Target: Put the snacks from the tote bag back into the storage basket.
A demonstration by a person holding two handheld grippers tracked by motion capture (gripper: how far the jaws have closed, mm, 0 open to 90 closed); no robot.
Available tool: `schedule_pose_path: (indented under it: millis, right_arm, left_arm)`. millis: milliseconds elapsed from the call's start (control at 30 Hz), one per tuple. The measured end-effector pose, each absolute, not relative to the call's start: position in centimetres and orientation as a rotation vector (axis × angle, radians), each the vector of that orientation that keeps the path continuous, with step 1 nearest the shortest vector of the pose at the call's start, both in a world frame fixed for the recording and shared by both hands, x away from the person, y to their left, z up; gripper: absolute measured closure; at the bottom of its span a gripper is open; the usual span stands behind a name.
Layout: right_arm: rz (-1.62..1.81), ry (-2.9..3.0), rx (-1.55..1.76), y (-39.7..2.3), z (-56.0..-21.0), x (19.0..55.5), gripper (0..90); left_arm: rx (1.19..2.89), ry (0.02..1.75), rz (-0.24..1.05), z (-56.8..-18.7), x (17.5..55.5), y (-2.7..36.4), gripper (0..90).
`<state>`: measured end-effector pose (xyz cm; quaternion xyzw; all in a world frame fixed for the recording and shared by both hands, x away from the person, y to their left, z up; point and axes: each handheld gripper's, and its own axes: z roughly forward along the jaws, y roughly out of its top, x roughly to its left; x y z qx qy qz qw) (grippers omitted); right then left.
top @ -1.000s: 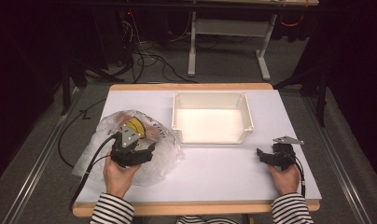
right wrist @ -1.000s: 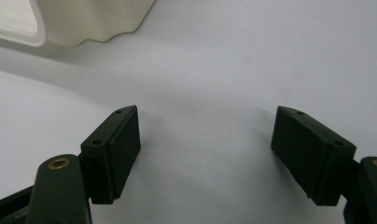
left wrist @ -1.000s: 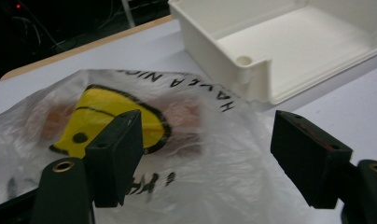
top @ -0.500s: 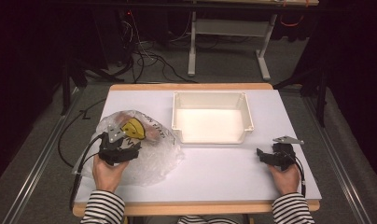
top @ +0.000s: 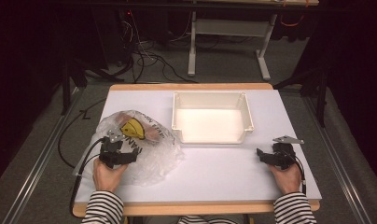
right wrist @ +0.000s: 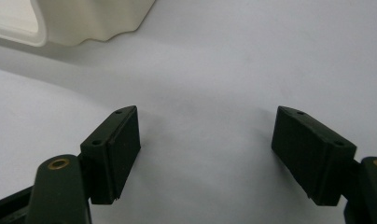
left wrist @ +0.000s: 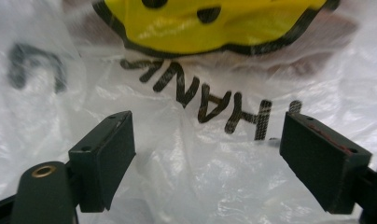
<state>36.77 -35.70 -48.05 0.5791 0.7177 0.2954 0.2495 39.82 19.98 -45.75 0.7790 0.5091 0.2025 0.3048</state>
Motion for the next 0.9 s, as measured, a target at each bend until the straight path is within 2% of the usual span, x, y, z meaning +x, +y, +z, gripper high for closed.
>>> schedule_pose_path:
  millis: [233,333,367,433,467,500,533,567,600,900]
  right_arm:
    - [0.833,1.967,1.565,-35.6,-47.9,36.4,28.7]
    - [0.846,1.983,1.548,-35.4,-47.9,36.3,29.0]
    - [0.846,1.983,1.548,-35.4,-47.9,36.3,29.0]
    - [0.854,1.986,1.542,-35.3,-47.9,36.2,29.3]
    - [0.862,1.992,1.539,-35.2,-47.9,36.2,29.8]
    - [0.862,1.992,1.539,-35.2,-47.9,36.2,29.8]
    - [0.865,2.005,1.524,-34.9,-47.9,36.2,30.7]
    - [0.865,2.005,1.524,-34.9,-47.9,36.2,30.7]
    - [0.879,2.013,1.508,-34.6,-47.8,36.1,32.3]
    - [0.941,2.051,1.446,-33.2,-47.5,35.2,36.8]
  left_arm:
    - [2.111,1.366,0.489,-47.2,40.3,19.4,20.6]
    - [2.119,1.33,0.476,-47.4,40.2,19.3,39.1]
    - [2.12,1.322,0.475,-47.3,40.1,19.2,39.1]
    - [2.12,1.306,0.469,-47.3,40.0,19.1,46.5]
    - [2.123,1.296,0.466,-47.3,39.9,19.1,59.0]
    - [2.128,1.276,0.459,-47.3,39.8,19.1,59.0]
    - [2.133,1.263,0.455,-47.2,39.7,19.1,72.5]
    - [2.136,1.257,0.454,-47.2,39.6,19.1,72.5]
    - [2.14,1.238,0.439,-47.2,39.5,19.0,85.2]
    - [2.142,1.187,0.38,-47.3,38.5,18.2,89.6]
